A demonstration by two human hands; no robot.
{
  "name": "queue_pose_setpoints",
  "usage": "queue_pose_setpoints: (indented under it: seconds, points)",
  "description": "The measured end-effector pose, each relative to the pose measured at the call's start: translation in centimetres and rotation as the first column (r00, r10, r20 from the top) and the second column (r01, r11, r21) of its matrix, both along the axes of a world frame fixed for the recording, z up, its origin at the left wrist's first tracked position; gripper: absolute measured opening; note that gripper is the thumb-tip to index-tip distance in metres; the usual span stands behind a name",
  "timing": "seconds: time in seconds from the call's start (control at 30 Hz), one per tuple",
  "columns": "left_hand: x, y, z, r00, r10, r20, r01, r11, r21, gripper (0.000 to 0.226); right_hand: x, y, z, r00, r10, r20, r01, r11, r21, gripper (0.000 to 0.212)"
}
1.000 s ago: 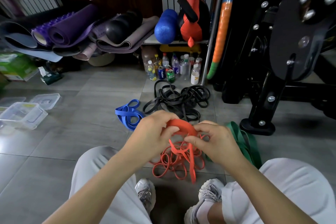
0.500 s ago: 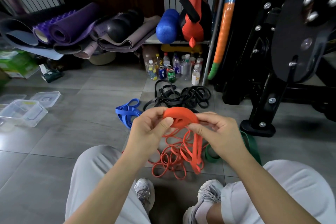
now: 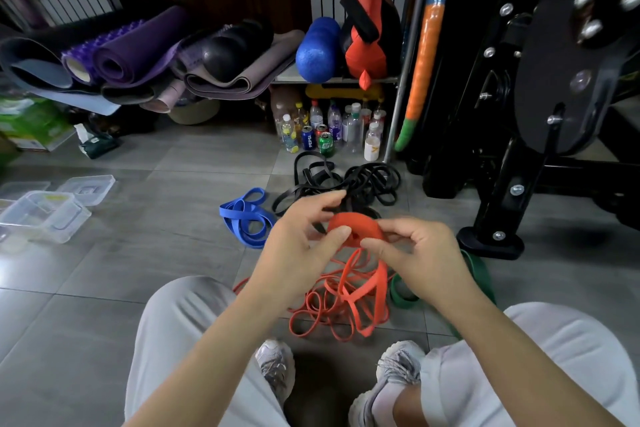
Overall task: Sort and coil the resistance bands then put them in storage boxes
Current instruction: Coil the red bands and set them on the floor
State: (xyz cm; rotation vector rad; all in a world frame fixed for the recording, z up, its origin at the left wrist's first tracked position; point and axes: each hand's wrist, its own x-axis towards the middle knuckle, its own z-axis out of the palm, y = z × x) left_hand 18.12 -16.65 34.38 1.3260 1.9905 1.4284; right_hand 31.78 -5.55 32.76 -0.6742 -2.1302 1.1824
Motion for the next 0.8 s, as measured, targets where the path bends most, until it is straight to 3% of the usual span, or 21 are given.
queue_pose_setpoints:
  seconds: [0.07,0.1,0.23,0.33,0.43,0.57,0.7,0.8]
  points:
    - [-0.6,0.0,1.2,0.938,-0.077,-0.338,0.045,0.994,-0.102,0.039,-0.1,0.3,0.1,0.996,-0.023,0.084,0.006,0.981,0.196,0.015]
    - [-0.7,0.1,1.7,0.898,-0.121,-0.423,0.065,0.987,-0.144,0.035,-0.1,0.4,0.4,0.995,-0.016,0.103,-0.011,0.969,0.249,0.016]
    - [-1.1,0.6,3.2,0.777,-0.229,-0.586,0.059,0.954,-0.294,0.03,-0.7,0.5,1.4,0.98,0.026,0.197,-0.102,0.918,0.384,0.017]
    - [-1.3,0.8,3.6,0.77,-0.241,-0.591,0.086,0.957,-0.278,0.02,-1.0,0.7,1.8,0.987,0.04,0.154,-0.086,0.949,0.303,0.016]
    - [-1.6,0.9,3.2,0.859,-0.149,-0.49,0.077,0.983,-0.164,0.017,-0.9,1.2,1.8,0.996,0.061,0.06,-0.068,0.991,0.118,0.021]
    - [-1.9,0.7,2.4,0.976,-0.046,-0.211,0.03,0.997,-0.077,0.021,-0.7,1.4,0.9,0.994,0.098,0.042,-0.096,0.995,-0.041,0.03]
    - [-1.6,0.6,1.3,0.994,-0.03,0.102,0.031,1.0,-0.006,0.026,-1.0,1.4,0.7,0.991,0.114,-0.069,-0.122,0.984,-0.13,0.031]
    - [-1.3,0.5,0.7,0.93,-0.03,0.365,0.01,0.998,0.055,0.021,-1.4,1.3,0.7,0.974,0.131,-0.184,-0.172,0.959,-0.226,0.026]
